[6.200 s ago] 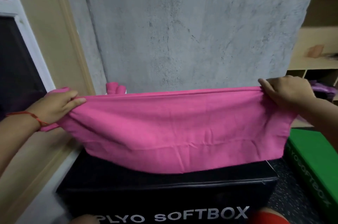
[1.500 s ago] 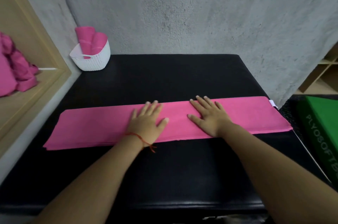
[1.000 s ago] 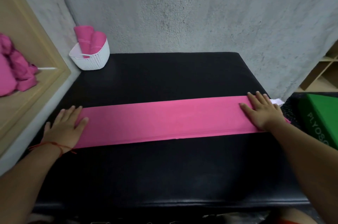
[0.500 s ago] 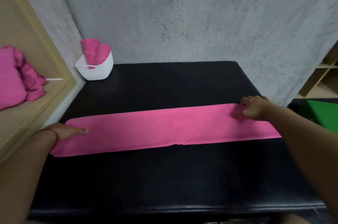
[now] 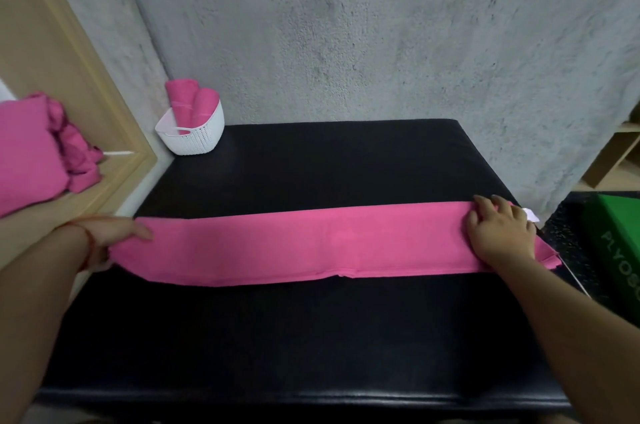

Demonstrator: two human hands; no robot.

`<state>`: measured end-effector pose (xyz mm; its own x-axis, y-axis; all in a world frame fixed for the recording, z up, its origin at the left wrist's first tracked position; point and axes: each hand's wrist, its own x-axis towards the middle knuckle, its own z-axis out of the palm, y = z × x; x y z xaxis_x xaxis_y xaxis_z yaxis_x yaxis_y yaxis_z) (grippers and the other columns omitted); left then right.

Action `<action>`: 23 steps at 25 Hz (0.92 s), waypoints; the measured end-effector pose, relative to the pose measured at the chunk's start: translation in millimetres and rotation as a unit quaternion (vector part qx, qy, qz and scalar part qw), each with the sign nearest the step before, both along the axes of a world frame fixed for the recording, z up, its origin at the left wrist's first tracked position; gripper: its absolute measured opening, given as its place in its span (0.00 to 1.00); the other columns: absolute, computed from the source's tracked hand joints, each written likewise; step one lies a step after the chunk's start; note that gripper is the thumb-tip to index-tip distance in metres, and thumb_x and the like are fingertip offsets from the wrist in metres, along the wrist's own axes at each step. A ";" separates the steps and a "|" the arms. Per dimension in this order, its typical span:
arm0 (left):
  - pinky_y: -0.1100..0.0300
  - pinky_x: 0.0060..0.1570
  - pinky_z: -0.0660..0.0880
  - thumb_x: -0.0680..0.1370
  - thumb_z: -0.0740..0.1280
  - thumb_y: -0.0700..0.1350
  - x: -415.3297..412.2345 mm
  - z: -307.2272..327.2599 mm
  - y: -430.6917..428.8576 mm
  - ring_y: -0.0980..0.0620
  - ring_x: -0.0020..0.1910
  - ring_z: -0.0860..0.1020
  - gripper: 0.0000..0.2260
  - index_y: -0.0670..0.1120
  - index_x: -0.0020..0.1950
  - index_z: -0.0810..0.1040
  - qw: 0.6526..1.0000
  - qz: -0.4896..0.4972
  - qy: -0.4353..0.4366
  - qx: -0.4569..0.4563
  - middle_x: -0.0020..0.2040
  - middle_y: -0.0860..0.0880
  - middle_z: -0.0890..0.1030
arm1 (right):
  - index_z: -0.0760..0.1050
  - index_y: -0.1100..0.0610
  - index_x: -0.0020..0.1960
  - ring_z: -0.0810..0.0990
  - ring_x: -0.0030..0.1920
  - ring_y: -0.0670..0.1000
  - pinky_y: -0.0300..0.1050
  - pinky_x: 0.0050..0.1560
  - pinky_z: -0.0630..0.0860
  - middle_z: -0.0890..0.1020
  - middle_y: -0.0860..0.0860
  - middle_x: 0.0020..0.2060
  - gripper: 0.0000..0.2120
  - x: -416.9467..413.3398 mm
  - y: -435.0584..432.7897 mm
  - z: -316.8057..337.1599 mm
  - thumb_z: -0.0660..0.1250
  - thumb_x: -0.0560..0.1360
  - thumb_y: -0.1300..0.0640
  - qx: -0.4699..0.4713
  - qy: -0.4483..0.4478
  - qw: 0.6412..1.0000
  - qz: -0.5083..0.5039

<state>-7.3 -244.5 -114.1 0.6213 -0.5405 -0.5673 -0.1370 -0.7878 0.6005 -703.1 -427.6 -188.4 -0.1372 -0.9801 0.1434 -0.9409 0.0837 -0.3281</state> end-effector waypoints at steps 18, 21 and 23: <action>0.49 0.54 0.80 0.78 0.62 0.61 -396.8 -5.3 -43.2 0.47 0.51 0.81 0.15 0.52 0.51 0.79 0.878 -0.351 -0.248 -0.212 0.50 0.52 0.82 | 0.66 0.45 0.79 0.62 0.78 0.61 0.67 0.74 0.62 0.67 0.50 0.80 0.29 -2.8 -0.7 -2.2 0.49 0.81 0.40 0.014 0.004 1.000 -0.011; 0.48 0.59 0.78 0.76 0.69 0.58 -303.0 -1.9 -38.9 0.42 0.60 0.78 0.21 0.49 0.64 0.77 0.904 -0.209 -0.348 -0.136 0.62 0.46 0.79 | 0.66 0.45 0.80 0.62 0.78 0.62 0.67 0.74 0.61 0.67 0.50 0.80 0.29 -3.7 -1.1 -3.8 0.49 0.82 0.40 0.015 0.012 1.000 -0.011; 0.47 0.60 0.78 0.71 0.73 0.66 -258.2 -9.7 -31.8 0.39 0.64 0.78 0.39 0.42 0.73 0.72 0.963 -0.131 -0.233 -0.021 0.69 0.41 0.76 | 0.66 0.45 0.80 0.61 0.78 0.62 0.68 0.74 0.62 0.67 0.51 0.80 0.29 -4.4 -0.8 -3.1 0.49 0.82 0.40 0.013 0.013 1.000 -0.008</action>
